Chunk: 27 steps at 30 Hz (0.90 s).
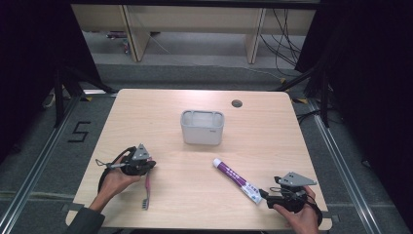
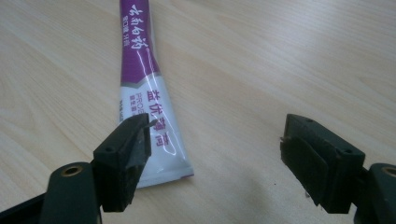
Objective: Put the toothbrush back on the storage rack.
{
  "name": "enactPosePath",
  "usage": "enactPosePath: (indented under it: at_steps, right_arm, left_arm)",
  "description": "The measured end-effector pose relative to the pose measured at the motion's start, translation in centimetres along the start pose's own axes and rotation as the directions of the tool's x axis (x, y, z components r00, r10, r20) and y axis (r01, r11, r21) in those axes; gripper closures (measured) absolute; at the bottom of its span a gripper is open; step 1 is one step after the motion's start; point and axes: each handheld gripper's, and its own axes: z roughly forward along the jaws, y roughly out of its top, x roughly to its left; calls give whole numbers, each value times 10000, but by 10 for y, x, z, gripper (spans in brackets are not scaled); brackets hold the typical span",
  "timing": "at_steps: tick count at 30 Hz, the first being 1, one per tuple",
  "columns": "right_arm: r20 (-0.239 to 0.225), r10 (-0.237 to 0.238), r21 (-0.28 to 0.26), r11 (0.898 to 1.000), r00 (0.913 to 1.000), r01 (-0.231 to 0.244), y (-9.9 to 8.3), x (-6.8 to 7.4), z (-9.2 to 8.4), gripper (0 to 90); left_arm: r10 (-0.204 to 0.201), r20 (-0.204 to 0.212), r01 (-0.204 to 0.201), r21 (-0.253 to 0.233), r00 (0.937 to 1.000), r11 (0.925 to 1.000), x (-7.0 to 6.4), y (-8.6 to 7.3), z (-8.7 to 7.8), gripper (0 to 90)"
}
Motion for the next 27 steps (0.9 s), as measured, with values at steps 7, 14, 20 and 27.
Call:
enactPosePath:
  at_steps: [7,14,20,27]
  right_arm:
    - [126,43,-8,10000,9999,-43,0,2,-1,253]
    - [84,-13,29,10000,10000,12,0,1,-1,253]
    - [133,-34,35,10000,9999,33,0,1,0,253]
    - [78,11,135,9999,10000,-13,0,2,0,253]
  left_arm:
    - [-244,-135,246,134,9996,9996,6,-20,-14,893]
    - [-468,-266,474,240,9986,9986,8,-38,-28,891]
    - [-627,-257,633,218,9977,9978,1,-53,-42,890]
    - [-712,-169,715,207,9973,9972,-9,-63,-54,892]
